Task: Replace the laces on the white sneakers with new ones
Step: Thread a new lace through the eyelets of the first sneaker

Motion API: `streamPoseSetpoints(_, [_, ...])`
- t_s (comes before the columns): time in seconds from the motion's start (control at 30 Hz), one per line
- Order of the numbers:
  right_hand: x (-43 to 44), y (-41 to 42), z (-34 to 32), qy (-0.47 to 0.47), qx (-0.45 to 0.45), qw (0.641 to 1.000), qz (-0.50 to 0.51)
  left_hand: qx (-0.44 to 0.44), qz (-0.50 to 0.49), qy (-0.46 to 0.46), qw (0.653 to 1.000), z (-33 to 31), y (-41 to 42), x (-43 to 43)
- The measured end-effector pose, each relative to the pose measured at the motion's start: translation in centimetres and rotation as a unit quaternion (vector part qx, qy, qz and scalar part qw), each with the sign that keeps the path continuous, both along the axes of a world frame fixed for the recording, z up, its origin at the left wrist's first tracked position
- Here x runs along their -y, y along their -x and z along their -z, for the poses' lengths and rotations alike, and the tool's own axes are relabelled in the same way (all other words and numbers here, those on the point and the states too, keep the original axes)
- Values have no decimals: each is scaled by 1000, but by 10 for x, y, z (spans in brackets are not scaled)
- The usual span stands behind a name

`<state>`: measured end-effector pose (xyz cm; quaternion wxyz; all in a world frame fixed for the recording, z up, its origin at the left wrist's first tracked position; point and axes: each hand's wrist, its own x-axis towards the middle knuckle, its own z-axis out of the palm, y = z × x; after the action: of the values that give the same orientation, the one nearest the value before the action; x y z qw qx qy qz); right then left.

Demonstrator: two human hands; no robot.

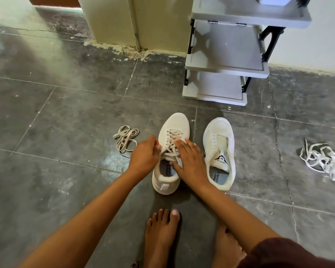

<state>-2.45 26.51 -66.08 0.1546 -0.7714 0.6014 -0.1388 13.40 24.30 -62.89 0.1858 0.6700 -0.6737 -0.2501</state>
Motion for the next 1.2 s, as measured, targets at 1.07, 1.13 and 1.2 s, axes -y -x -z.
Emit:
streamPoseSetpoints(1.07, [1, 2, 0, 2, -9, 1000, -3, -171, -22, -36, 984, -117, -28, 63])
streamPoseSetpoints(1.13, [2, 2, 0, 2, -8, 1000, -2, -89, 37, -115, 989, -104, -23, 53])
streamPoseSetpoints(1.2, [2, 2, 0, -1, -10, 1000, -4, -39, 89, -184, 978, -77, -18, 36])
